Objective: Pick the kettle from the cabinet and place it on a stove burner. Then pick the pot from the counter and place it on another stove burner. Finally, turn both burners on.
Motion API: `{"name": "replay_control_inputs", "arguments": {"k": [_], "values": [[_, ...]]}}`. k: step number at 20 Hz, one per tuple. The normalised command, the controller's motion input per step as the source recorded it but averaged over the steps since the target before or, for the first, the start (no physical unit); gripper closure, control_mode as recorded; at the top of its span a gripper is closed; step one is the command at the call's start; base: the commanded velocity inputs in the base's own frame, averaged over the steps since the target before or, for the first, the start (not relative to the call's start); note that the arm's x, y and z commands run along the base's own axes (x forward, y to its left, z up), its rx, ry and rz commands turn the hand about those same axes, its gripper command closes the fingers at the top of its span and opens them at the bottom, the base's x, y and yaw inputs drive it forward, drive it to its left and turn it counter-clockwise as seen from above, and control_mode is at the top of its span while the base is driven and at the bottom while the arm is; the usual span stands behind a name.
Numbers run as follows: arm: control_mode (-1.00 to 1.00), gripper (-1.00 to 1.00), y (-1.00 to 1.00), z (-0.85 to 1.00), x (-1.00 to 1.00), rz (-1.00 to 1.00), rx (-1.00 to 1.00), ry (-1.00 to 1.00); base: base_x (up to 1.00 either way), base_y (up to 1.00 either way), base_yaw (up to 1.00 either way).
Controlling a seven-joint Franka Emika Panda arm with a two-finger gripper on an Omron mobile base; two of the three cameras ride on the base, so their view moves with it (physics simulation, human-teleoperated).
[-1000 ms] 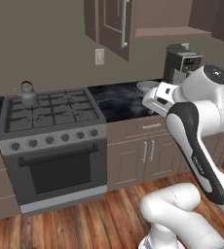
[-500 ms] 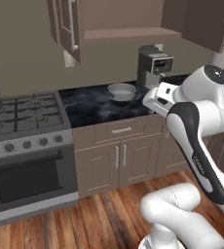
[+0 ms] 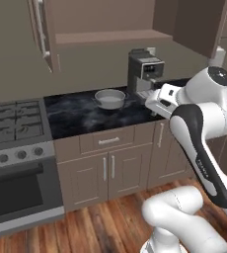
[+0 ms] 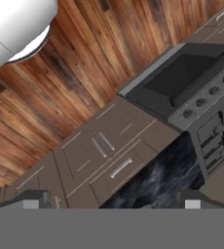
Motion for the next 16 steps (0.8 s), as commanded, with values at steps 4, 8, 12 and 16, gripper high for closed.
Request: {"name": "replay_control_inputs", "arguments": {"k": [4,8,12,16], "values": [[1.0,-1.0,0.0,0.0,0.0,0.0,0.0,0.0,0.76,-0.21,0.0],[1.0,-1.0,0.0,0.0,0.0,0.0,0.0,0.0,0.78,-0.15,0.02],[1.0,-1.0,0.0,0.0,0.0,0.0,0.0,0.0,0.76,-0.18,0.03],[1.0,-1.0,0.0,0.0,0.0,0.0,0.0,0.0,0.72,-0.23,0.03]]}}
